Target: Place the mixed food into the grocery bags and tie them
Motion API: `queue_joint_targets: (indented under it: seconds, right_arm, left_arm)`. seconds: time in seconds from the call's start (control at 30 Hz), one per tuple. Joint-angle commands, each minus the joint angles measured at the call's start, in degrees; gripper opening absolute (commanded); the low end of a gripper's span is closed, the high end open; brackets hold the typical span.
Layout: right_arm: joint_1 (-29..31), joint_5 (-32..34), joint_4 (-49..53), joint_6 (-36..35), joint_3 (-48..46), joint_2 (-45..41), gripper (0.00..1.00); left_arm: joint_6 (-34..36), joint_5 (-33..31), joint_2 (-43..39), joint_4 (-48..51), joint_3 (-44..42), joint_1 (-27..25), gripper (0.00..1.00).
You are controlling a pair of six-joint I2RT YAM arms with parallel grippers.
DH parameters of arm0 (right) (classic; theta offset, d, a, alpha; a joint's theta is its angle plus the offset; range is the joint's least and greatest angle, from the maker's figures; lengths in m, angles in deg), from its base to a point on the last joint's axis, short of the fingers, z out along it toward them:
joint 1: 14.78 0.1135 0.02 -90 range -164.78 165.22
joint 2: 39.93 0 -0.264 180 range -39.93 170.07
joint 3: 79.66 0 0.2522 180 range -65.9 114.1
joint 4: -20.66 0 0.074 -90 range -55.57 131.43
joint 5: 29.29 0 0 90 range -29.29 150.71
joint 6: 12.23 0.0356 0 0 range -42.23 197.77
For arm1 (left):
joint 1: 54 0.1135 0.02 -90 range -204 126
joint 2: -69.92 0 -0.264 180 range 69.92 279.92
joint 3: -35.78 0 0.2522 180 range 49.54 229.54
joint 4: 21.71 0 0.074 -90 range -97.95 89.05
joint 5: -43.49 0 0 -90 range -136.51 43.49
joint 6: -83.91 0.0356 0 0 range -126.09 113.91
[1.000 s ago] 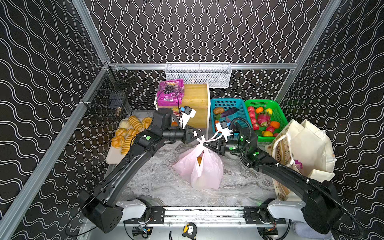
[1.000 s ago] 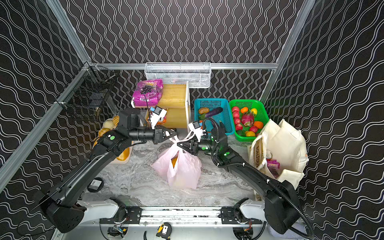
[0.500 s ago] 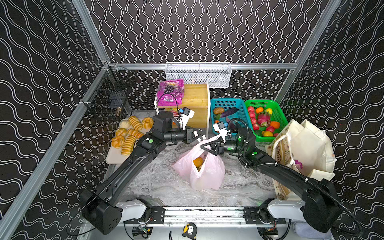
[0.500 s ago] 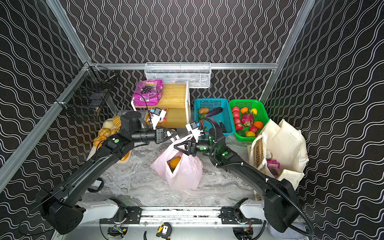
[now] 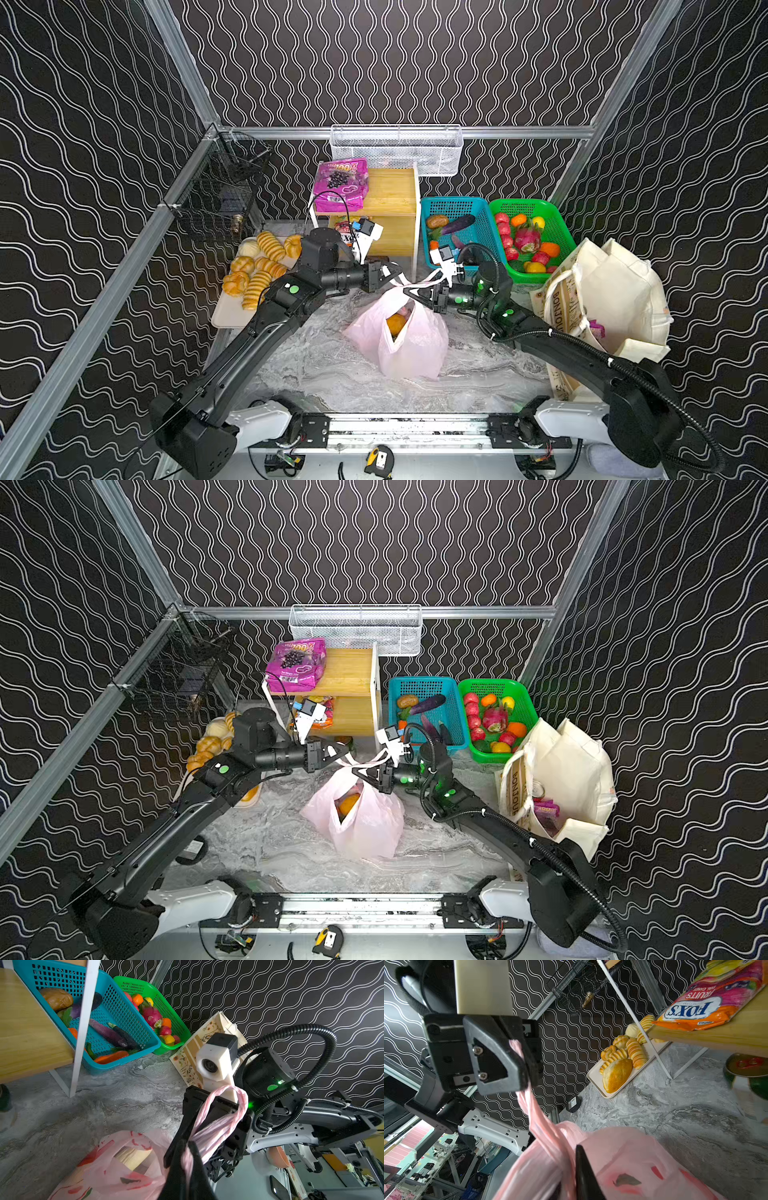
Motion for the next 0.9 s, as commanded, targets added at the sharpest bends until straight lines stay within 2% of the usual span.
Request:
queue_joint_targets:
  seconds: [0.0,0.1,0.17,0.2,0.23,0.37,0.5,0.57,0.67,0.77,0.87]
  right_arm:
    - [-0.05,0.61,-2.94,1.69,0.27,0.29,0.12]
    - [-0.06,-0.26,-3.97,1.92,0.18,0.53,0.05]
    - [-0.05,-1.38,-4.94,2.26,0.01,0.69,0.01]
    - [-0.04,-2.07,-5.42,2.12,-0.08,0.75,0.0]
    - [-0.05,-2.47,-5.58,2.12,-0.08,0.71,0.0]
    - [-0.05,-3.57,-6.25,1.63,0.01,0.67,0.0]
    - [-0.04,-4.95,-7.58,1.36,-0.08,0.6,0.0]
    - [-0.05,-5.57,-8.42,1.65,-0.17,0.71,0.0]
    - [-0.05,-5.76,-8.53,1.76,-0.16,0.75,0.0]
    - [-0.04,-6.1,-9.06,2.03,-0.16,0.88,0.0]
    - [-0.05,-6.31,-8.79,1.8,-0.01,1.01,0.0]
  left_arm:
    - [0.7,-1.0,-0.66,-0.26,-0.89,0.05,0.0]
    - [2.32,1.04,-0.8,-0.48,-1.45,0.05,0.14]
    - [5.21,3.73,-0.37,0.63,-0.8,0.05,0.32]
    - [7.25,5.38,0.0,1.44,-0.28,0.1,0.46]
    - [9.41,5.85,0.38,3.03,0.49,0.1,0.53]
    - [17.41,6.65,0.98,6.82,1.79,0.05,0.64]
    - [23.3,7.37,1.52,8.23,2.07,0.1,0.68]
    - [24.64,7.3,2.09,8.72,2.37,0.05,0.68]
    - [25.05,10.51,3.49,8.91,3.16,0.09,0.63]
    - [23.44,11.32,3.98,7.28,2.5,0.1,0.43]
    - [22.41,10.74,3.61,5.92,1.73,0.03,0.18]
